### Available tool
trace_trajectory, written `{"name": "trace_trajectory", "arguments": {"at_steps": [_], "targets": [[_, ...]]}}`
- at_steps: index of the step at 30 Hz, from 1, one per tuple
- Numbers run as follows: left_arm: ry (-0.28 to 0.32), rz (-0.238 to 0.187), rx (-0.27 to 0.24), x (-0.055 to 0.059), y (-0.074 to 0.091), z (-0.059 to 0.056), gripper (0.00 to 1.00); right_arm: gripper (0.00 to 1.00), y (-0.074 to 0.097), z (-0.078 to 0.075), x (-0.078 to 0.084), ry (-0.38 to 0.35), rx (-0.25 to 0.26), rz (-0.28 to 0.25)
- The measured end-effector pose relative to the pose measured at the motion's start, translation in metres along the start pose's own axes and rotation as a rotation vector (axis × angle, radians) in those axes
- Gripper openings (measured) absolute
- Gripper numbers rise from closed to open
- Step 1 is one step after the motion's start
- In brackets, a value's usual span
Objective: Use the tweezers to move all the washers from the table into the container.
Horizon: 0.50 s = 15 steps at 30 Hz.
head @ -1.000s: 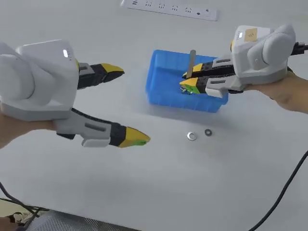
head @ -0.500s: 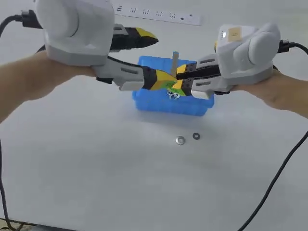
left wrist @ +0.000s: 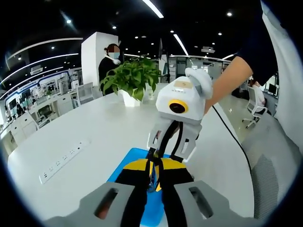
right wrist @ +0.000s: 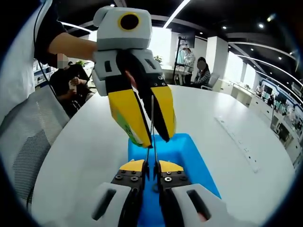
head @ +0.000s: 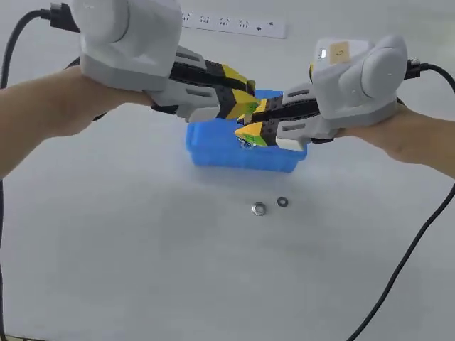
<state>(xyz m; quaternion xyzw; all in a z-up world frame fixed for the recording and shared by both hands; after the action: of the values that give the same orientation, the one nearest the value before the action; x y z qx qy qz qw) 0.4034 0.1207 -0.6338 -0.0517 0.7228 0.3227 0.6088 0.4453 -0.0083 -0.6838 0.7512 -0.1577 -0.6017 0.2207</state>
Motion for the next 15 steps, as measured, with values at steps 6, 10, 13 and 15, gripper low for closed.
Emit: {"name": "trace_trajectory", "arguments": {"at_steps": [6,10,13,15], "targets": [[0.032,0.003,0.003,-0.0018,0.0012,-0.0024,0.09,0.1,0.0002,-0.0009,-0.0006,-0.001,-0.002,-0.005],[0.032,0.0,0.005,-0.003,0.0022,-0.0038,0.08,0.1,0.0007,0.0,-0.002,0.0,-0.006,-0.008],[0.032,0.0,0.009,-0.0033,0.0027,-0.0055,0.07,0.11,0.0005,0.0013,-0.0033,0.0,-0.012,-0.009],[0.03,0.0,0.009,-0.0045,0.0021,-0.0071,0.07,0.11,0.0002,0.0024,-0.0045,-0.001,-0.014,-0.009]]}}
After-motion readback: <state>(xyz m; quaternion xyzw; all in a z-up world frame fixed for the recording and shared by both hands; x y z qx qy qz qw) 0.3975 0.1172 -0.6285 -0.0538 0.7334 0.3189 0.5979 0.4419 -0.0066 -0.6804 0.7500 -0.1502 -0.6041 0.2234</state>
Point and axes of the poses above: the centre of the closed fingertips' face, and the gripper's own axes: y roughly backward along the fingers, z roughly to its left, x roughly out of its underside, the point moved 10 cm from there along y, roughly backward along the fingers, and after that the axes turned 6 degrees about y, right-handed, at the moved point
